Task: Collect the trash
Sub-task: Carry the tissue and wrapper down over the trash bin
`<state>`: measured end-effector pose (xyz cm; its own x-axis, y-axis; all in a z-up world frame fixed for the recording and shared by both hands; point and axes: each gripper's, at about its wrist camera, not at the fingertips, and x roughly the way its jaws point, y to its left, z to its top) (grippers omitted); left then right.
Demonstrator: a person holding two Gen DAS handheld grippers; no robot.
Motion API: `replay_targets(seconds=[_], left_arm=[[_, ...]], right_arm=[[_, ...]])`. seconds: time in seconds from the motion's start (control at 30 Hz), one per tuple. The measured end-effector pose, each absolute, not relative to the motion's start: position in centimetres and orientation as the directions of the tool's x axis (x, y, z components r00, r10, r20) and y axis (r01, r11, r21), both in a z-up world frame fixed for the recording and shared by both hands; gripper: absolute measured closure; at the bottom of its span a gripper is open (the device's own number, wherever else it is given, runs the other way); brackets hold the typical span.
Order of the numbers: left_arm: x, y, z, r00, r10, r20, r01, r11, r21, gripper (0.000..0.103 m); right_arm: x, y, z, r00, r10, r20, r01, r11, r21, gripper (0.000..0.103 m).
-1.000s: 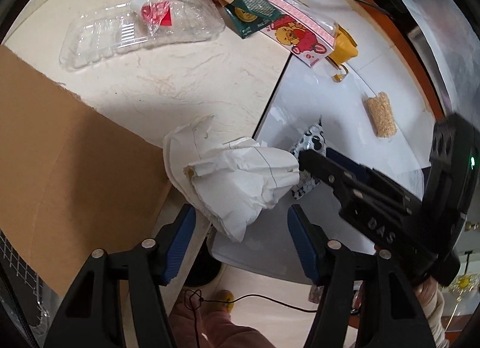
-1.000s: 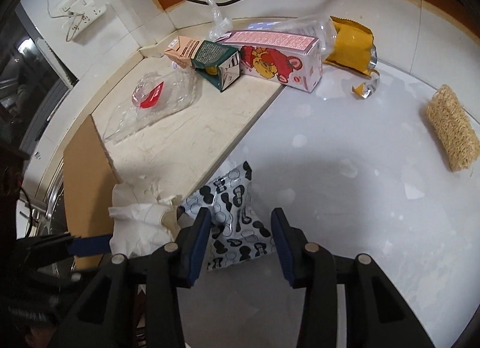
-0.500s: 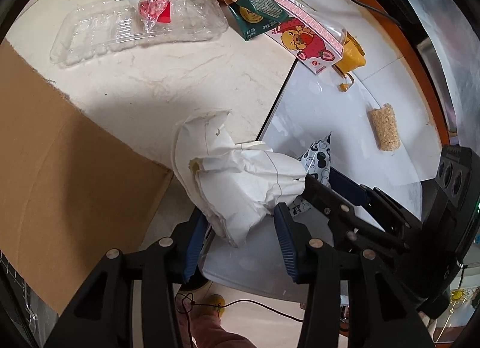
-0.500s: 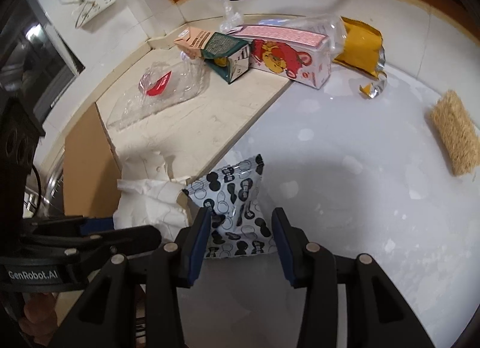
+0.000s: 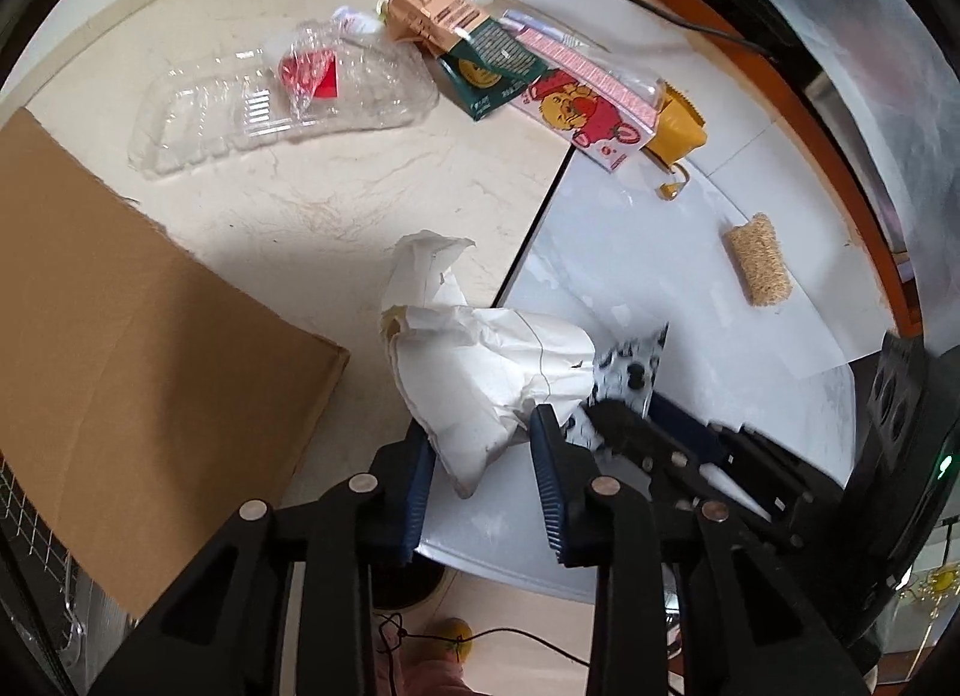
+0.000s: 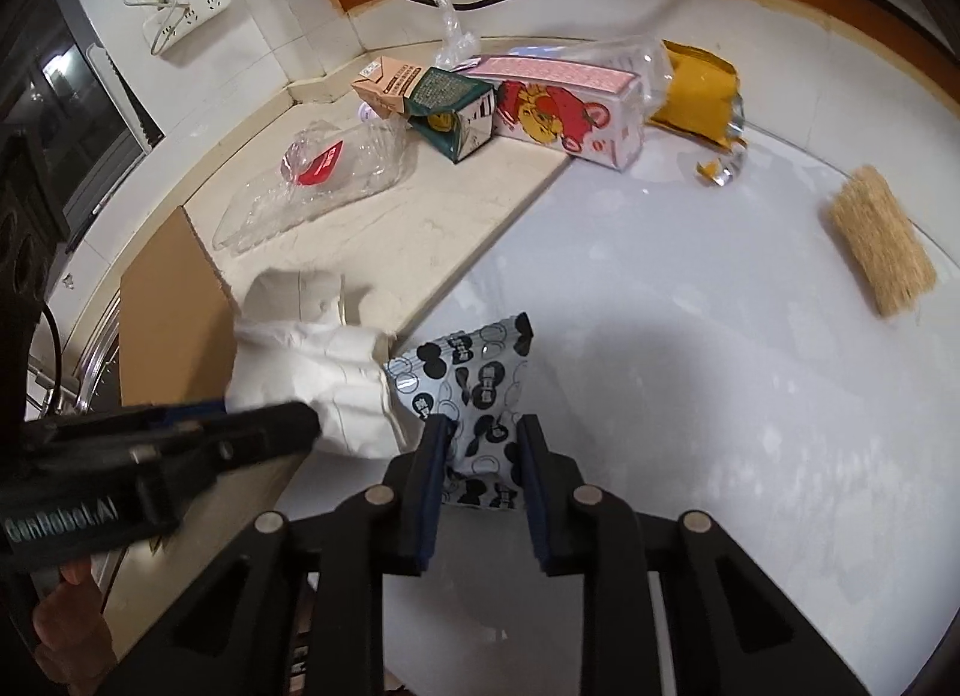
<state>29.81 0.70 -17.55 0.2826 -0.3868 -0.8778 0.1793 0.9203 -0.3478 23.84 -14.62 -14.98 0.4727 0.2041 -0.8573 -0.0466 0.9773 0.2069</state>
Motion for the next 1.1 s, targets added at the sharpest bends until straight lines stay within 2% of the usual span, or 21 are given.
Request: replay_targets(seconds=[0.5,0.83,1.1], left_arm=[[22.2,-0.3,-12.4,0.379,-0.336,-0.862,0.244,0.935,-0.257,0.074],[13.8,-1.2,-10.1,0.417,-0.336,-0.845,0.301,0.928,-0.22,0.074],[7.7,-1.6,-9.9,0.452,-0.312,-0.836,0.306,0.934,-0.183,0.074]], right_arm=[[15.5,-17.5,-11.4,0.542,0.203,-0.815,0.036,0.964,0.264,0.081],[8.3,-17.5,-8.4,0.55,0.239,-0.8,-0.022,0.962,0.272,0.081],[3.7,-16.9,-8.2,0.518,0.284,-0.807,-0.08,0.955,0.285,0.081]])
